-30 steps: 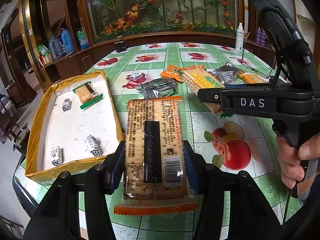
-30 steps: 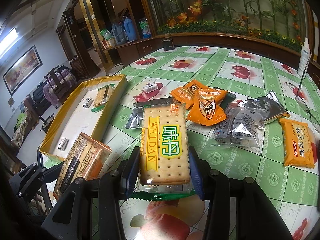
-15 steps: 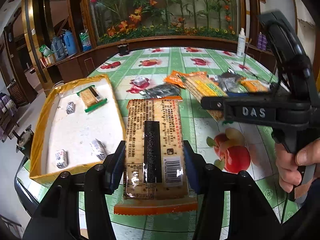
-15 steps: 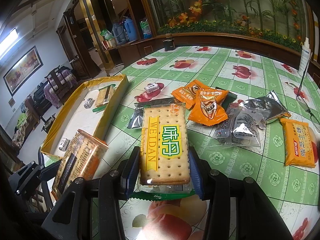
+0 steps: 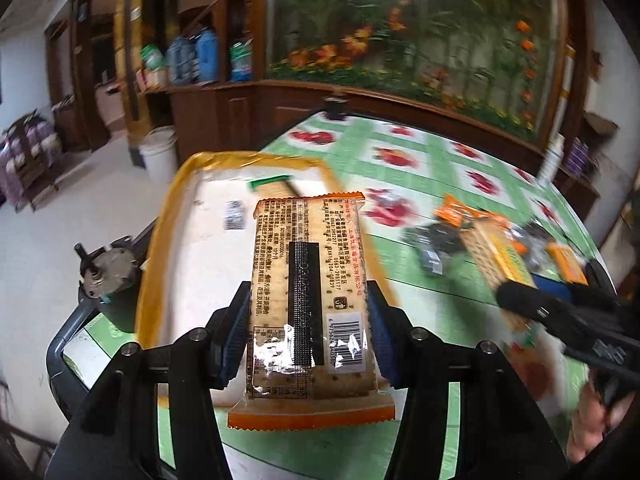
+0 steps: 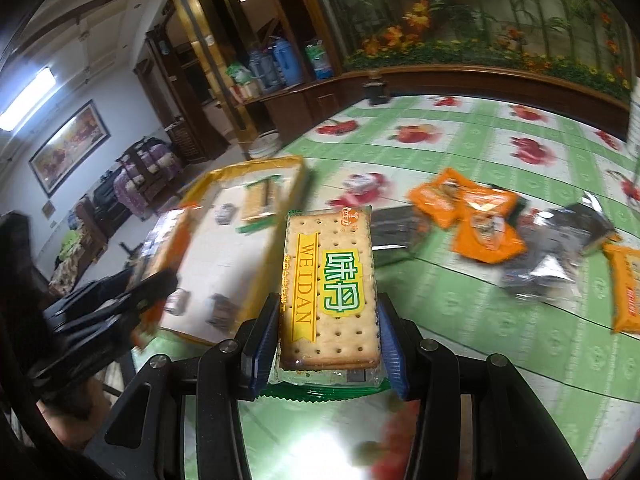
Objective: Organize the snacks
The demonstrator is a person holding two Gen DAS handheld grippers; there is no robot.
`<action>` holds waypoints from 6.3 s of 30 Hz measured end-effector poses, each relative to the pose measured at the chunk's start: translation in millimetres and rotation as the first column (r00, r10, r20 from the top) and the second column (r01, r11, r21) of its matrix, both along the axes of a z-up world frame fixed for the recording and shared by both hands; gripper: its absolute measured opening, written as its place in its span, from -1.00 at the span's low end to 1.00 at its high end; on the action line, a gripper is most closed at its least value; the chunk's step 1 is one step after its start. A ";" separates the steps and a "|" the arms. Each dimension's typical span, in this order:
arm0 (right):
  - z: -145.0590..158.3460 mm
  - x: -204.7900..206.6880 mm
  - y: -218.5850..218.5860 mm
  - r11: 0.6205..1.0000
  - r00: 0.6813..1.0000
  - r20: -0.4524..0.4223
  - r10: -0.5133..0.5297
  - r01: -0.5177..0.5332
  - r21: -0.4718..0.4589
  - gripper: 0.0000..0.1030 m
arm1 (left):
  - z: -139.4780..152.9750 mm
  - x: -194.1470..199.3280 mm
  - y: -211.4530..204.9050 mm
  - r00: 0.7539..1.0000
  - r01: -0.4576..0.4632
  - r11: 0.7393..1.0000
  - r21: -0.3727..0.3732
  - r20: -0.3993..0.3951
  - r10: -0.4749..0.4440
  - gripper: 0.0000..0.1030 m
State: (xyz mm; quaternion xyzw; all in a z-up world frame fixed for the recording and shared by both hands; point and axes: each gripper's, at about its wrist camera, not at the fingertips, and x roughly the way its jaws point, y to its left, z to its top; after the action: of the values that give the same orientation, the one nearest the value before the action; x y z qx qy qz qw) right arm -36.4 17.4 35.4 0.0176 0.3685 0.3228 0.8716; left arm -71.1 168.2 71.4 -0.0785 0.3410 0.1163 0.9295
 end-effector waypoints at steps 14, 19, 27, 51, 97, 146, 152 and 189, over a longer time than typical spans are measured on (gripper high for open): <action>-23.3 32.6 116.4 0.997 0.992 -0.104 0.076 -0.073 0.028 -0.10 | -41.9 29.5 55.4 0.989 -0.136 0.987 -0.090 -0.078 0.129 0.02; -33.0 49.0 123.5 0.997 0.988 -0.139 0.064 -0.059 0.042 -0.10 | -44.0 31.1 59.9 0.984 -0.155 0.984 -0.086 -0.097 0.146 0.02; -34.9 55.7 121.7 0.996 0.987 -0.143 0.075 -0.067 0.061 -0.07 | -43.1 32.8 57.6 0.983 -0.156 0.986 -0.063 -0.107 0.148 0.02; -11.6 84.3 67.7 0.991 0.993 -0.103 -0.064 0.075 0.112 -0.05 | -11.1 2.1 35.1 0.996 -0.084 0.996 -0.033 -0.025 0.083 0.43; -57.6 58.8 15.4 0.933 0.998 -0.071 -0.001 -0.024 -0.359 -0.12 | -1.7 -19.4 7.2 0.999 0.038 0.996 -0.081 0.011 -0.037 0.43; -14.0 74.3 -185.8 0.902 0.902 -0.187 -0.388 0.413 0.122 -0.05 | -43.8 27.4 -172.5 0.792 0.551 0.827 -0.113 -0.242 -0.560 0.12; -36.6 102.0 -165.0 0.909 0.894 -0.231 -0.383 0.409 0.075 -0.05 | -46.2 17.2 -161.0 0.814 0.517 0.846 -0.130 -0.232 -0.533 0.12; -13.1 25.7 -70.8 0.991 0.995 -0.046 -0.086 0.090 0.094 -0.36 | -42.9 -15.5 -138.1 0.897 0.390 0.917 -0.080 -0.190 -0.399 0.12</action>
State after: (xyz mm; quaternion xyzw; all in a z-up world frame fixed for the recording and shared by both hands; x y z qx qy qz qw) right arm -10.7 -53.4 22.2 0.0825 0.3694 0.3008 0.8753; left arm -86.6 30.0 28.5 -0.0141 0.4450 -0.0738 0.8924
